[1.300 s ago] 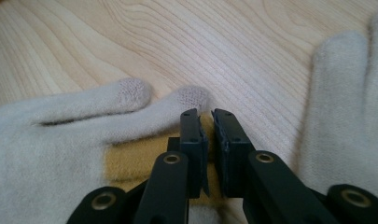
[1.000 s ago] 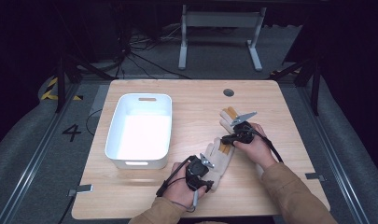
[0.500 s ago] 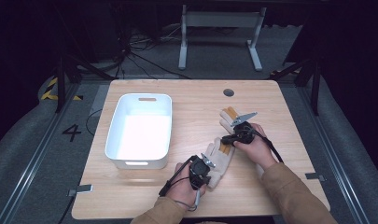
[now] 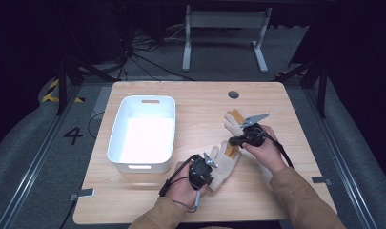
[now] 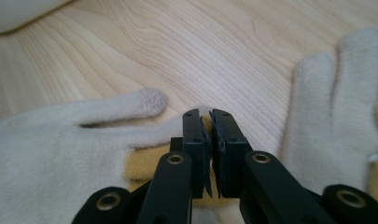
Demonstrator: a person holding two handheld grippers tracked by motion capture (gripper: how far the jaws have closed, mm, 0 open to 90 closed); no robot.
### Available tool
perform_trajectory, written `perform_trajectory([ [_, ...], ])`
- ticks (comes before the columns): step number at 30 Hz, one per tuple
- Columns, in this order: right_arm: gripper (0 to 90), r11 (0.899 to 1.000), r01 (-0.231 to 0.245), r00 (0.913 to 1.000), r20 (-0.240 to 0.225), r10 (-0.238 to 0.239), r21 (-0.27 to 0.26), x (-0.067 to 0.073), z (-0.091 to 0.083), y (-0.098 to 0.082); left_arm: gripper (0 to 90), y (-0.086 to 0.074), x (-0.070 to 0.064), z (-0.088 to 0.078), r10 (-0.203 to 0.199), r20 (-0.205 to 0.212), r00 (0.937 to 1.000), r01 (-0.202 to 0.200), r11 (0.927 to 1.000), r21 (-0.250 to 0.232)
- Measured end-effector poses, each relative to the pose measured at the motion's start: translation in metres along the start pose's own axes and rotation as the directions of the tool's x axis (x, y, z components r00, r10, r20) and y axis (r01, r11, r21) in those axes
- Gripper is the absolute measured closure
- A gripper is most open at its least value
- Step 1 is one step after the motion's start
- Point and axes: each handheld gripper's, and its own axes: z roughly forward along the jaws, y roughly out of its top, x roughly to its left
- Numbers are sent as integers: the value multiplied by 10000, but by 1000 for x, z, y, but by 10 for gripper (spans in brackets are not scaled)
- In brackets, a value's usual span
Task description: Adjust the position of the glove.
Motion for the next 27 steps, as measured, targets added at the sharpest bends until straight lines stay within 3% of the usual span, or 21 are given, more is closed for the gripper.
perform_trajectory([
  [1, 850, 10000, 0, 10000, 0, 0, 0, 0, 0, 0, 835, 0, 0, 0, 0, 0, 10000, 0, 10000, 0],
  [3, 849, 9995, -44, 10000, 41, 45, -300, 2, -14, -1, 836, 2, 2, -8, 572, -123, 9983, -571, 9983, 66],
  [7, 849, 9980, -105, 9999, 22, 107, -625, 6, -29, -3, 839, 4, 3, -12, 837, -137, 9964, -836, 9965, 63],
  [8, 849, 9970, -98, 9999, 82, 105, -772, 9, -37, -4, 840, 5, 4, -17, 1137, -232, 9932, -1137, 9935, -1],
  [9, 849, 9970, -98, 9999, 82, 105, -772, 9, -37, -4, 840, 5, 4, -17, 1137, -232, 9932, -1137, 9935, -1],
  [10, 849, 9954, -127, 9998, 121, 139, -949, 13, -47, -6, 840, 7, 6, -21, 1450, -393, 9887, -1454, 9893, -83],
  [13, 849, 9940, -124, 9997, 194, 146, -1089, 18, -57, -7, 840, 9, 8, -24, 1697, -462, 9844, -1707, 9852, -168],
  [19, 849, 9915, -209, 9989, 386, 260, -1284, 31, -82, -16, 839, 13, 16, -31, 2107, -97, 9775, -2109, 9758, -574],
  [20, 849, 9896, -300, 9982, 469, 369, -1405, 35, -89, -18, 839, 14, 20, -33, 2279, 48, 9737, -2268, 9708, -787],
  [23, 849, 9880, -390, 9977, 486, 467, -1493, 38, -96, -20, 838, 15, 24, -36, 2293, 208, 9731, -2269, 9704, -825],
  [26, 850, 9866, -473, 9970, 524, 561, -1563, 44, -104, -24, 839, 18, 26, -37, 2561, 243, 9664, -2537, 9645, -727],
  [27, 849, 9868, -488, 9967, 562, 581, -1547, 46, -106, -25, 839, 19, 27, -36, 2774, 280, 9604, -2746, 9585, -766],
])
